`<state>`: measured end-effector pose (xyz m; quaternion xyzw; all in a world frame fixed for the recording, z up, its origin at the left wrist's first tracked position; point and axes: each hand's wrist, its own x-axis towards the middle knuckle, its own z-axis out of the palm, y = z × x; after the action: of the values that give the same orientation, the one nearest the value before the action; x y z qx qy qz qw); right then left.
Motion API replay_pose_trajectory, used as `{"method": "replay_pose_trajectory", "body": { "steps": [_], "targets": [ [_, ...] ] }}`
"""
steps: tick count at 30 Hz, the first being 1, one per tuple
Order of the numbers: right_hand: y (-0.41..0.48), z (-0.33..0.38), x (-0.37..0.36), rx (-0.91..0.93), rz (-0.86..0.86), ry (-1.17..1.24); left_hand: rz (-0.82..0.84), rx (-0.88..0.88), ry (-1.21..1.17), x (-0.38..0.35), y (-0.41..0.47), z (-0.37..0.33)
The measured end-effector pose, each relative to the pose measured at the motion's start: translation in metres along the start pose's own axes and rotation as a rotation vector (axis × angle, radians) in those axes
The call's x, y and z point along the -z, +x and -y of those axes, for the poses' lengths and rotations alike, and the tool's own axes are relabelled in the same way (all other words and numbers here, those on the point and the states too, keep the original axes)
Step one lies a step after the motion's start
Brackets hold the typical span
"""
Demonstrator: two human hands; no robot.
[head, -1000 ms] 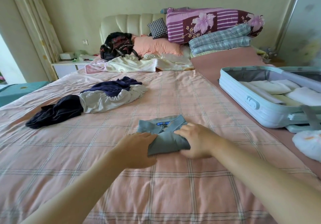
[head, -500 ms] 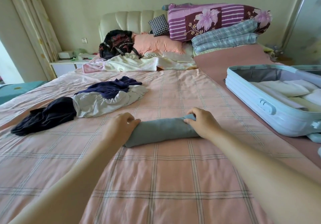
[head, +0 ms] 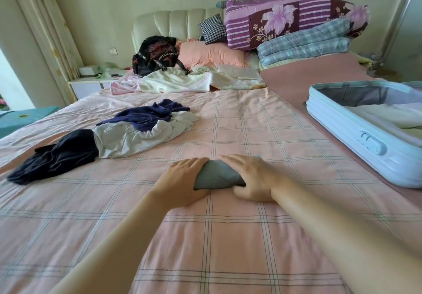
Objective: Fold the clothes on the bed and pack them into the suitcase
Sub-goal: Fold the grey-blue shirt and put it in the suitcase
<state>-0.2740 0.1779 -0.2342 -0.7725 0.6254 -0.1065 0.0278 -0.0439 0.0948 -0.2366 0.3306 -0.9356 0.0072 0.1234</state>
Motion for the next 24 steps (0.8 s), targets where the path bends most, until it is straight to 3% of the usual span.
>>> {"method": "replay_pose_trajectory", "body": {
  "steps": [5, 11, 15, 19, 21, 24],
  "targets": [
    [-0.014, -0.012, 0.010, -0.109, 0.043, -0.056, 0.086, 0.030, -0.004, 0.013, -0.008, 0.013],
    [-0.026, -0.017, 0.011, 0.077, -0.251, -0.297, -0.015, -0.029, -0.129, 0.017, -0.015, 0.023],
    [-0.033, 0.001, 0.007, -0.086, -0.010, -0.245, 0.117, -0.004, -0.074, 0.010, -0.018, 0.027],
    [-0.017, 0.035, 0.020, -0.207, 0.110, -0.486, 0.355, 0.060, 0.195, 0.029, -0.017, 0.007],
    [-0.013, 0.049, 0.014, -0.190, 0.122, -0.441, 0.314, 0.061, 0.244, 0.028, -0.018, -0.006],
    [-0.012, 0.047, 0.006, -0.190, 0.107, -0.235, 0.169, 0.067, 0.115, 0.019, -0.022, -0.006]
  ]
}}
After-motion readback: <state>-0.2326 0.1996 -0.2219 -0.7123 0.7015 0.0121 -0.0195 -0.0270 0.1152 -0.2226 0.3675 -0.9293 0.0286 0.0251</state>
